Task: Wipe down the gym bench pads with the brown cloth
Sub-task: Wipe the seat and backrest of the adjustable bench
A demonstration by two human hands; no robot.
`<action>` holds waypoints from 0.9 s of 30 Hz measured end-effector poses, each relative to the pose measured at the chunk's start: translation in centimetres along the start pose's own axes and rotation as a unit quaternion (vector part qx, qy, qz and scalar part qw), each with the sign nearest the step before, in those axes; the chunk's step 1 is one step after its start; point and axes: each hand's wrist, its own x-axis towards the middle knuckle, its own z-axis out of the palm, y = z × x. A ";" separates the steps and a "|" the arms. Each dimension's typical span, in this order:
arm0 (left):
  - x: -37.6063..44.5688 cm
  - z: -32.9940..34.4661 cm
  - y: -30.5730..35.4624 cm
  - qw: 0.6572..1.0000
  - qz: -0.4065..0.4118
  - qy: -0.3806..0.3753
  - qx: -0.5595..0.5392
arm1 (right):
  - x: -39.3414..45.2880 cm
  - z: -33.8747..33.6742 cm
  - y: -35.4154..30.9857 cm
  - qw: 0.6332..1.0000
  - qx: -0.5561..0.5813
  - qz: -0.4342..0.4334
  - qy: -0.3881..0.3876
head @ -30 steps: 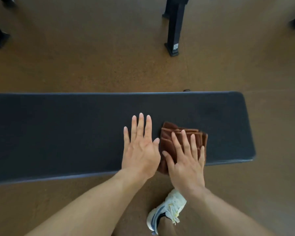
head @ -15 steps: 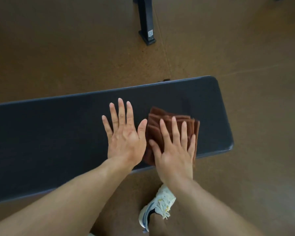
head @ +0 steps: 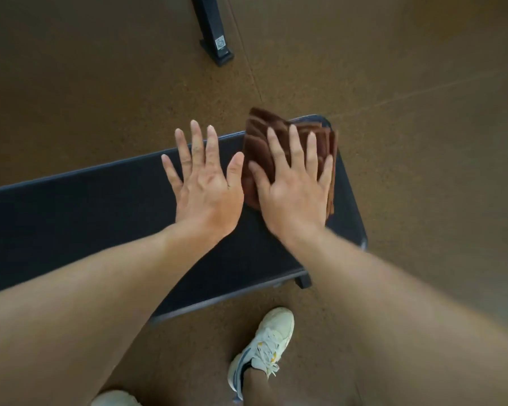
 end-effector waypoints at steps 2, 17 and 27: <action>0.5 0.8 1.6 1.000 0.017 -0.022 0.013 | -7.4 0.8 2.2 0.999 0.002 0.032 0.010; 2.4 2.4 4.4 0.984 -0.044 -0.159 0.072 | 9.3 -3.2 3.1 0.996 0.077 0.032 -0.031; 1.9 1.6 4.8 0.978 -0.035 -0.192 0.076 | -13.0 -0.8 11.3 0.937 0.282 0.195 0.068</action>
